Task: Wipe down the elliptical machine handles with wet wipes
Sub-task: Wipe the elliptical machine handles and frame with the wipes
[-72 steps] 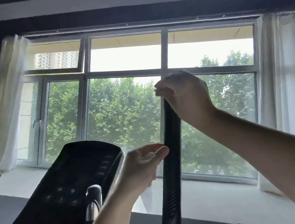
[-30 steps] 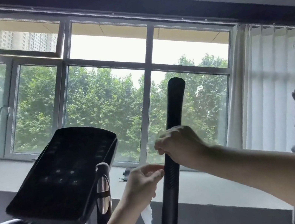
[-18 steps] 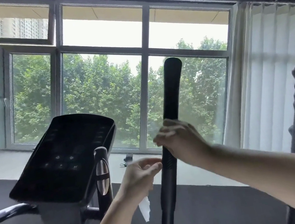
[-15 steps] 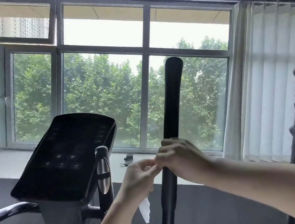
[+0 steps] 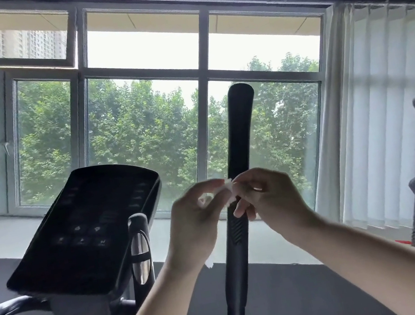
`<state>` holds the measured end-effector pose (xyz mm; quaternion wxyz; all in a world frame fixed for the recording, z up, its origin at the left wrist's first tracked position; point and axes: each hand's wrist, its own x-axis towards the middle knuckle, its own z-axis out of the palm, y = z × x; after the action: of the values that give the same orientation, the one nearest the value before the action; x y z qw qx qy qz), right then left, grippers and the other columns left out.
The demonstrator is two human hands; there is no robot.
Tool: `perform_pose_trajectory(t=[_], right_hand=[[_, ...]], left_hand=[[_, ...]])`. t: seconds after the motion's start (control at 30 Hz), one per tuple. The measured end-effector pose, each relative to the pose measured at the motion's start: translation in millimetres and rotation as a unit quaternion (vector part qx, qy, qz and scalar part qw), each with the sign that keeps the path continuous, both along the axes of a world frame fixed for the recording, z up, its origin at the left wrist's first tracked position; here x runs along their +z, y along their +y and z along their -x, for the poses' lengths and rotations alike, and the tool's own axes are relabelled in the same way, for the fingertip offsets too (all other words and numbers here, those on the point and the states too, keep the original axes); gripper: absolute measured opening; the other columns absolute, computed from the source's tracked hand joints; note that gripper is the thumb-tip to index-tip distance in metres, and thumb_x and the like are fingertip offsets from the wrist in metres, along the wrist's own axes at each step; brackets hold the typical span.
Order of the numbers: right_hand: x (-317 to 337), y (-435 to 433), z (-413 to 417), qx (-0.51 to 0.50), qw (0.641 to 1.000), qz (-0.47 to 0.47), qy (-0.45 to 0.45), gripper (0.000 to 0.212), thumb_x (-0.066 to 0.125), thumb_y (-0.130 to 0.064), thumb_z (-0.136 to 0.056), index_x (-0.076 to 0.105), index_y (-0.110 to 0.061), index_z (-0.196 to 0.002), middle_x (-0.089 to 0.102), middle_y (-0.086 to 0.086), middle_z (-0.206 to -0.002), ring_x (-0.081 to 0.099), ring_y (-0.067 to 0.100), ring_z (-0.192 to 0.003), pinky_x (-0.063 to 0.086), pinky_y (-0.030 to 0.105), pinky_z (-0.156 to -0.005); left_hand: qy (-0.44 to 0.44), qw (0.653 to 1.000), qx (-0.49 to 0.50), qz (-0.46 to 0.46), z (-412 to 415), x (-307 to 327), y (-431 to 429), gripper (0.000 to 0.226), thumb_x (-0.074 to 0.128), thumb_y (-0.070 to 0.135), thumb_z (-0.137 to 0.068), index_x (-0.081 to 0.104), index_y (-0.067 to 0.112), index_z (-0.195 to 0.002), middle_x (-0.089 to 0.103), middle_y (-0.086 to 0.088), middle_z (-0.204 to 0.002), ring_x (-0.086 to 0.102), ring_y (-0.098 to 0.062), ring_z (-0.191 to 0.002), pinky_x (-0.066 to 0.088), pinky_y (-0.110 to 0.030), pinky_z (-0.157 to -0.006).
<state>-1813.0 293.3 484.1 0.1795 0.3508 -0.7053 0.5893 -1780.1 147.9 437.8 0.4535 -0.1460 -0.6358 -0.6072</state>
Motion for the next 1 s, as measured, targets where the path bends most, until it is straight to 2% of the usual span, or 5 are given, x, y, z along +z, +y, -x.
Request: perform_pose_trajectory(t=[0.17,0.43,0.63,0.83,1.0], right_hand=[[4,13,15,-0.08,0.995,0.04,0.044,0.018,0.07,0.003,-0.091,0.071,-0.007,-0.077,0.073,0.008,-0.076,0.065,0.018,-0.049,0.041,0.019,-0.044],[-25,13,19,-0.058,0.996,0.063,0.0,0.014,0.069,0.004,-0.092,0.07,-0.003,-0.08,0.072,0.009,-0.074,0.066,0.02,-0.051,0.042,0.022,-0.046],[-42,10,16,-0.032,0.996,0.081,-0.012,0.015,0.068,0.007,-0.092,0.07,0.0,-0.079,0.067,0.011,-0.063,0.061,0.018,-0.048,0.042,0.017,-0.047],[-61,11,14,-0.028,0.995,0.093,-0.02,0.015,0.068,0.0,-0.095,0.069,-0.004,-0.08,0.067,0.014,-0.062,0.061,0.021,-0.051,0.043,0.027,-0.048],[-72,11,17,-0.025,0.995,0.096,-0.033,0.017,0.068,-0.002,-0.096,0.069,-0.006,-0.08,0.067,0.015,-0.062,0.06,0.022,-0.051,0.043,0.033,-0.051]], left_hand=[[0.052,0.994,0.085,-0.038,26,28,-6,0.016,0.083,0.017,-0.086,0.072,0.028,-0.091,0.076,0.011,-0.085,0.074,-0.008,-0.082,0.058,-0.03,-0.081],[0.014,1.0,0.012,0.007,46,9,0,0.016,0.069,0.025,-0.099,0.082,0.025,-0.09,0.08,0.004,-0.088,0.076,-0.011,-0.088,0.059,-0.038,-0.085],[0.001,0.991,0.072,0.11,42,3,-7,0.019,0.063,0.021,-0.103,0.079,0.024,-0.093,0.07,0.027,-0.079,0.066,0.004,-0.079,0.046,-0.015,-0.072],[-0.031,0.977,0.097,0.186,32,-54,-13,0.025,0.059,0.019,-0.104,0.07,0.029,-0.085,0.062,0.019,-0.077,0.061,-0.008,-0.079,0.051,-0.029,-0.073],[-0.1,0.984,0.058,0.136,14,-113,-7,0.02,0.061,0.021,-0.102,0.073,0.028,-0.088,0.063,0.008,-0.084,0.065,-0.018,-0.082,0.055,-0.042,-0.083]])
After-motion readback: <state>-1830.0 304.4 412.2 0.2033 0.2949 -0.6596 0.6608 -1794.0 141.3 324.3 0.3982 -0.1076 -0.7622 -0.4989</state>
